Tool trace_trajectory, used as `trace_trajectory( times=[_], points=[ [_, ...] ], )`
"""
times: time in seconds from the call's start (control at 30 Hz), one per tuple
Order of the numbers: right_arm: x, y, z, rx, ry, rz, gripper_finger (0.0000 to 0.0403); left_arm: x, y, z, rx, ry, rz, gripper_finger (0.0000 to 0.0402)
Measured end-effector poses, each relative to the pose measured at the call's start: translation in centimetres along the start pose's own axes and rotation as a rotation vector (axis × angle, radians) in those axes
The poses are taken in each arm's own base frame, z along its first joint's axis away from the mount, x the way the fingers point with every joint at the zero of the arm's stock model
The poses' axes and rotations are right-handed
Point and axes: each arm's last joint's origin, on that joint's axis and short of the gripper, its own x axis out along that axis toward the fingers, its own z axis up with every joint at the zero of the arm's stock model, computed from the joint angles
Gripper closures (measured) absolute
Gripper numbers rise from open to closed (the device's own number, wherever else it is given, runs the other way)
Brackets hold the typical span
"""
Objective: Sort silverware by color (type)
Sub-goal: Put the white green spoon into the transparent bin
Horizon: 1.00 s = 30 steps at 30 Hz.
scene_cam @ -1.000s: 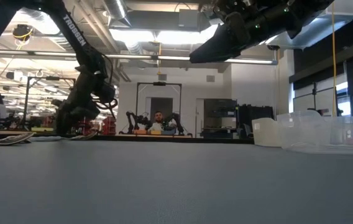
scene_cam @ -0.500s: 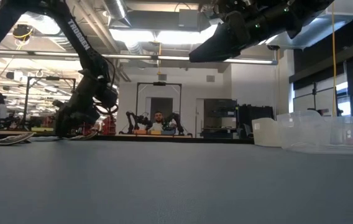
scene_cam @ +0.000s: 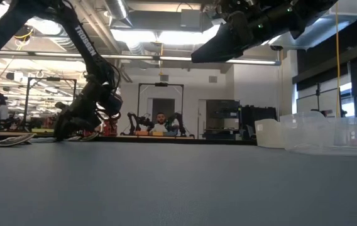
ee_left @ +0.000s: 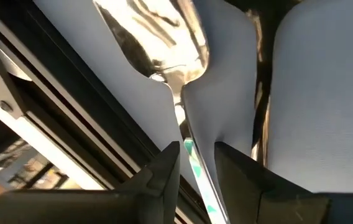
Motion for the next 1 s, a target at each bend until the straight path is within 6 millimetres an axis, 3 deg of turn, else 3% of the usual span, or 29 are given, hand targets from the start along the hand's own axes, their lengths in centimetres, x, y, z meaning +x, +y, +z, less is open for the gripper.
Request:
trace_trajectory(
  times=[0.13, 0.3, 0.57, 0.8, 1.0],
  points=[
    [0.0, 0.0, 0.0, 0.0, 0.0, 0.0, 0.018, 0.1, 0.0, 0.0, 0.032, 0.008, 0.0, 0.0328],
    [0.0, 0.0, 0.0, 0.0, 0.0, 0.0, 0.018, 0.1, 0.0, -0.1, 0.071, 0.018, -0.007, 0.0387],
    [0.0, 0.0, 0.0, 0.0, 0.0, 0.0, 0.018, -0.7, 0.5, -0.2, 0.076, 0.005, 0.013, 0.0382],
    [0.0, 0.0, 0.0, 0.0, 0.0, 0.0, 0.018, -5.8, 1.7, -2.8, 0.088, -0.196, 0.102, 0.0381],
    [0.0, 0.0, 0.0, 0.005, 0.0, 0.0, 0.018, -11.5, -0.1, -6.8, 0.129, -0.504, 0.095, 0.0381]
  ],
)
